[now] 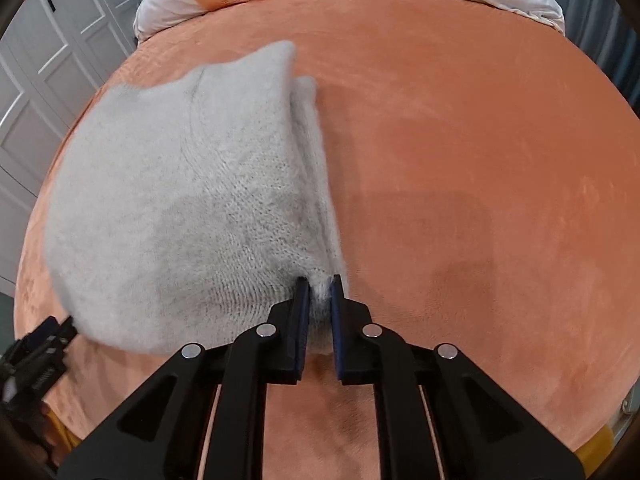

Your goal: Fold small clothes

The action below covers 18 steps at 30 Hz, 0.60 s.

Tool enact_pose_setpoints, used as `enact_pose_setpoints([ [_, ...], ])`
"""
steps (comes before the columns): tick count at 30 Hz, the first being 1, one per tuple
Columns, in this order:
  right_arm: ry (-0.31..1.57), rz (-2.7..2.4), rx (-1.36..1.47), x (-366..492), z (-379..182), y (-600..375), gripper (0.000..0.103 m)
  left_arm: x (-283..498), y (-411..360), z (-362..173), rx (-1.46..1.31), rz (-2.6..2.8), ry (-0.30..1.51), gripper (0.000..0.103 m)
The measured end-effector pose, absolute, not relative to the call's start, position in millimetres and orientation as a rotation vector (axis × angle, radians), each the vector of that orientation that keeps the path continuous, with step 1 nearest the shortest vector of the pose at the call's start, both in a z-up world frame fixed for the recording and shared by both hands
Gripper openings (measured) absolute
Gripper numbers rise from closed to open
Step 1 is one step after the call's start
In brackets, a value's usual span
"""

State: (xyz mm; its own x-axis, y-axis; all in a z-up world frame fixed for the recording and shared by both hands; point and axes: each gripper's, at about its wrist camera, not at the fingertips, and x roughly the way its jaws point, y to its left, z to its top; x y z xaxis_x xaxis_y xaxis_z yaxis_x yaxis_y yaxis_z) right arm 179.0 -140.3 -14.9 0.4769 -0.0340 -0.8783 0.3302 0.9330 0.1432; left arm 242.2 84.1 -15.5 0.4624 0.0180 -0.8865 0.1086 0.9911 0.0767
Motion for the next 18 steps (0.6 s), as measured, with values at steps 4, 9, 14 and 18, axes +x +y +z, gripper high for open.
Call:
enact_pose_setpoints([
  [4,0.974,-0.224,0.331,149,10,-139,0.015,226,80,-5,0.134,-0.063,1.069,0.065],
  [9,0.945,-0.239,0.295,101,10,-132,0.018,197,73,0,0.122,-0.101,1.052,0.071],
  [14,0.958,-0.261,0.287,74,-7,-130,0.03,167,57,-9,0.178,-0.12,1.033,0.072],
  [18,0.964,-0.278,0.284,63,-21,-122,0.038,152,51,-22,0.19,-0.142,1.055,0.072],
])
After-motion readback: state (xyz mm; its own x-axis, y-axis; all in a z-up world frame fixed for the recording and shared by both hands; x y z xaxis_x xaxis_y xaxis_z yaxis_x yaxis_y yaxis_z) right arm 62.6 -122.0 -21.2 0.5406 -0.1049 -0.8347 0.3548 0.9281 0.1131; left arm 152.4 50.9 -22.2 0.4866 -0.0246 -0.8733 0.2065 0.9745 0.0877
